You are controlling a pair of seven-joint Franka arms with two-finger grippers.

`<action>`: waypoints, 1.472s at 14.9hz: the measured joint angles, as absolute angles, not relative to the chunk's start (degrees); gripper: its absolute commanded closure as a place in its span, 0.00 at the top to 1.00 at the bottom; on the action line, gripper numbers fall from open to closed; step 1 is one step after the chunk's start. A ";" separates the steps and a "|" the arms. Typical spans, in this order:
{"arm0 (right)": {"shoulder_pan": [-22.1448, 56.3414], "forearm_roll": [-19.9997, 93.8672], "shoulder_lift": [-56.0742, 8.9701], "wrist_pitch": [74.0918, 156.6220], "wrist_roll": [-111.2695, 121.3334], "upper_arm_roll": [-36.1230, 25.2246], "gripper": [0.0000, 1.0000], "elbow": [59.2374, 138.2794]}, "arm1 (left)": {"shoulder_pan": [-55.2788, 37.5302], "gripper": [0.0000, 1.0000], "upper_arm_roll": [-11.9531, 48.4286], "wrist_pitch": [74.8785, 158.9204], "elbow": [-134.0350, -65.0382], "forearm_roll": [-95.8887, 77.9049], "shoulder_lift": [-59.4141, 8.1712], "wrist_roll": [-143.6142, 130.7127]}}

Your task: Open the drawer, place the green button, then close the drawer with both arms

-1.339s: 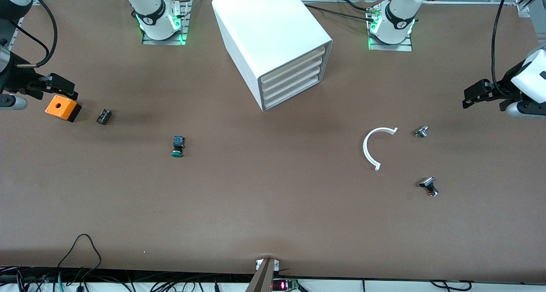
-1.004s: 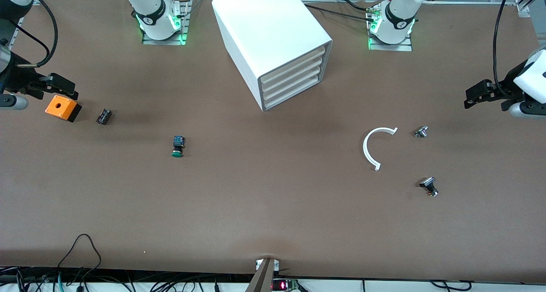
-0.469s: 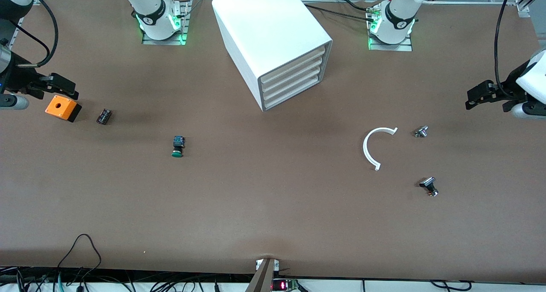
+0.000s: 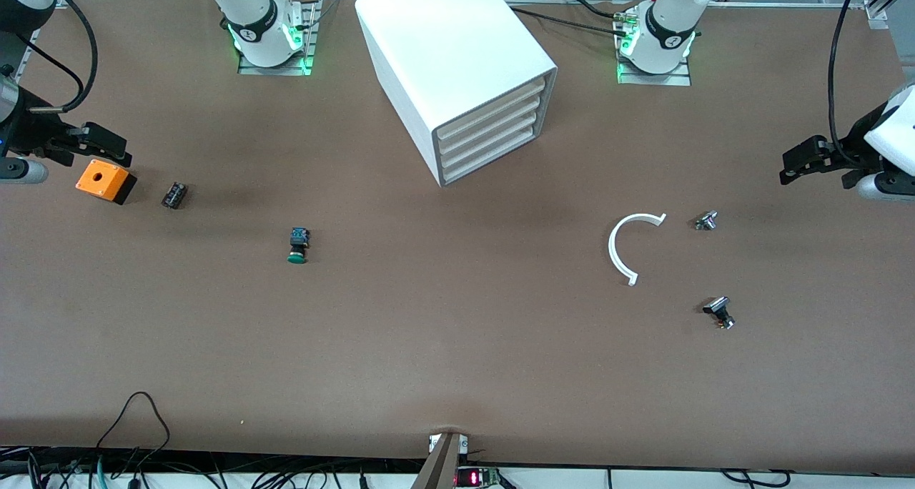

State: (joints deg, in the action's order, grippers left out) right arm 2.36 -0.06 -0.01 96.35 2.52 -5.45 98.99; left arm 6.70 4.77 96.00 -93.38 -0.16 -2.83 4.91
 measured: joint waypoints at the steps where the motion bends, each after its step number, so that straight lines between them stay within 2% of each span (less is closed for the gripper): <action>1: 2.36 -0.06 -0.01 96.35 2.52 -5.45 1.00 98.99 | 6.73 1.00 4.77 96.00 -93.37 -0.16 -2.93 4.91; 10: 2.98 -0.03 -4.79 101.34 2.55 -5.24 1.00 99.16 | 6.72 1.00 5.25 95.85 -93.20 -0.16 -6.17 4.95; 17: 3.71 0.65 -10.42 106.11 2.60 -5.19 1.00 99.20 | 6.50 1.00 7.44 94.87 -93.83 -8.33 -17.67 5.02; 22: 5.59 0.70 -12.51 106.08 2.97 -5.10 1.00 99.21 | 5.15 1.00 11.30 98.12 -98.67 -24.03 -27.05 5.08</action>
